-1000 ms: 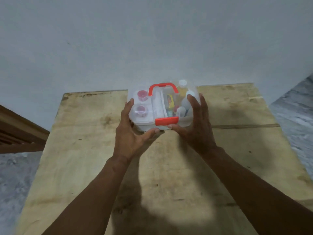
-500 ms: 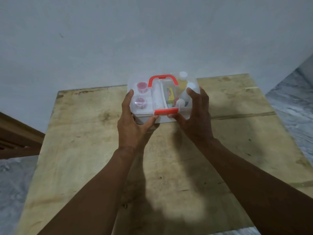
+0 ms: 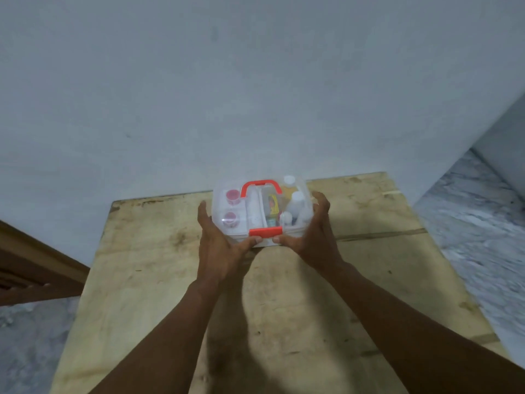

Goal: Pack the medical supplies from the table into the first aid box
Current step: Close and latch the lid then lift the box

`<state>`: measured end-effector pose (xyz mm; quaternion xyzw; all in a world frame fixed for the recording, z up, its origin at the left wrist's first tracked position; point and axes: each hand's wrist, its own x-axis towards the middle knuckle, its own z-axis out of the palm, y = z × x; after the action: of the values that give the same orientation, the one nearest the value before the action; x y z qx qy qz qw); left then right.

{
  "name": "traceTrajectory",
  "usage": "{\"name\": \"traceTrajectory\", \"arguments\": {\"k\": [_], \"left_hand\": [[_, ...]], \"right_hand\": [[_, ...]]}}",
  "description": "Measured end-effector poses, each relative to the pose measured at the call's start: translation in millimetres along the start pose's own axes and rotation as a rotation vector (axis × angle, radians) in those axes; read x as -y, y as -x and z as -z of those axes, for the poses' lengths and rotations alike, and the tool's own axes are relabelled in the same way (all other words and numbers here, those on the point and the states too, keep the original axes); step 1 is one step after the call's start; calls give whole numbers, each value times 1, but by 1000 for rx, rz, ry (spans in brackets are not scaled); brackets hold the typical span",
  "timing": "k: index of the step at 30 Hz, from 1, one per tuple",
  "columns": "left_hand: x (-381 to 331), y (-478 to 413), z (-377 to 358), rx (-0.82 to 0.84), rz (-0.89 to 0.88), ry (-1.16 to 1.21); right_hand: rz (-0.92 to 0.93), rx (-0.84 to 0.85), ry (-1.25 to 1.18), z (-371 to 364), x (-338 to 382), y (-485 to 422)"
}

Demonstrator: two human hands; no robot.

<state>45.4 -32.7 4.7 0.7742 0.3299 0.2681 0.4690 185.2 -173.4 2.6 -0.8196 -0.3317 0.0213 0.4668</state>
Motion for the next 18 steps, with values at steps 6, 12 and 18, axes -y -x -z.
{"name": "traceTrajectory", "arguments": {"k": [6,12,18], "left_hand": [[4,-10,-6,-19,45,50],[2,-47,-18,-28,59,40],[5,-52,-24,-18,102,62]], "right_hand": [[-44,98,-67,3,-3,-16],[-27,147,-31,3,-8,-55],[12,155,15,-6,-21,-61]]}}
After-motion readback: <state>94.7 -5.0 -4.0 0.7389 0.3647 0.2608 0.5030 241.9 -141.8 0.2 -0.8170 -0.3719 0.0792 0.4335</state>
